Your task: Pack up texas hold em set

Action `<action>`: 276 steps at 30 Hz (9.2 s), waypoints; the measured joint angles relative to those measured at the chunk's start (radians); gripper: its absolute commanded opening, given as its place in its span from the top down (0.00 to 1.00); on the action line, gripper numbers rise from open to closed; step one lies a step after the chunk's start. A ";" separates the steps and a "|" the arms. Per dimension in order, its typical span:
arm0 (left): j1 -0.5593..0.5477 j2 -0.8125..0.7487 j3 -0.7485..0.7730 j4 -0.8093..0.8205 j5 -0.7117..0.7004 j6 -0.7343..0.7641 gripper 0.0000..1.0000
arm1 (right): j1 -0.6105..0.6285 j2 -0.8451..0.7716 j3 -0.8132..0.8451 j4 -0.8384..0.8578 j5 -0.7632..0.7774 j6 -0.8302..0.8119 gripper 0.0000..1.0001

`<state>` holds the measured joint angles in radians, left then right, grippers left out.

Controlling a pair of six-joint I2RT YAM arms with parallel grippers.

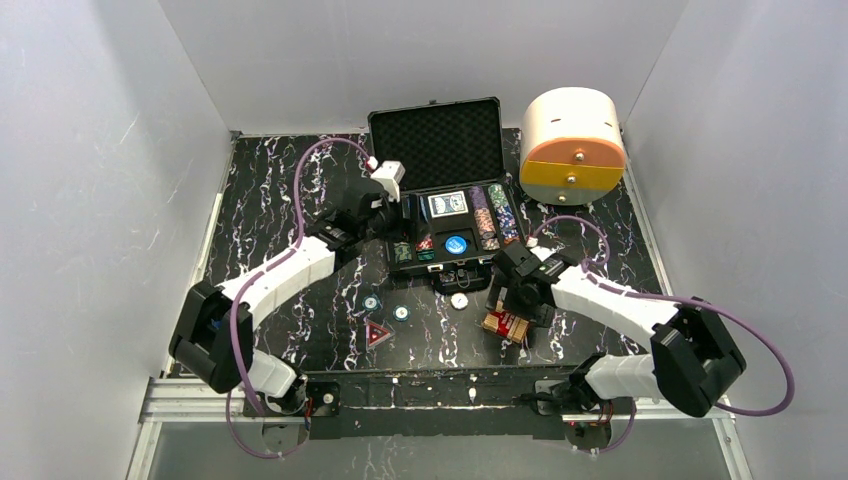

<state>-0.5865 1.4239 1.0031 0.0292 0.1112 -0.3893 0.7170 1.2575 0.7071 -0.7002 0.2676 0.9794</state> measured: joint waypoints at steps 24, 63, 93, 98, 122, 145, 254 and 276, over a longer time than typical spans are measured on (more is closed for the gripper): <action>0.000 -0.121 -0.129 -0.073 -0.030 -0.010 0.23 | 0.127 -0.026 0.058 0.010 0.053 0.029 0.02; -0.001 -0.303 -0.016 -0.292 -0.444 0.001 0.16 | 0.177 0.377 0.273 0.024 -0.301 -1.029 0.11; -0.001 -0.332 -0.006 -0.367 -0.547 -0.035 0.14 | 0.074 0.401 0.682 0.078 -0.228 -1.404 0.29; -0.001 -0.362 -0.002 -0.388 -0.581 -0.042 0.13 | 0.012 0.518 0.807 0.037 -0.263 -1.541 0.29; 0.000 -0.313 0.029 -0.403 -0.603 -0.026 0.10 | -0.028 0.679 0.926 -0.113 -0.327 -1.865 0.27; 0.002 -0.296 0.029 -0.399 -0.617 -0.015 0.10 | -0.005 0.714 0.912 -0.082 -0.351 -1.900 0.09; 0.002 -0.432 -0.064 -0.405 -0.571 -0.076 0.10 | 0.031 0.594 0.706 0.162 0.029 -0.573 0.50; 0.002 -0.417 -0.082 -0.386 -0.504 -0.094 0.09 | -0.020 0.497 0.610 0.198 0.056 -0.517 0.01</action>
<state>-0.5842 1.0065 0.9211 -0.3565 -0.3923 -0.4835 0.6968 1.7550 1.3167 -0.5026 0.3241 0.4622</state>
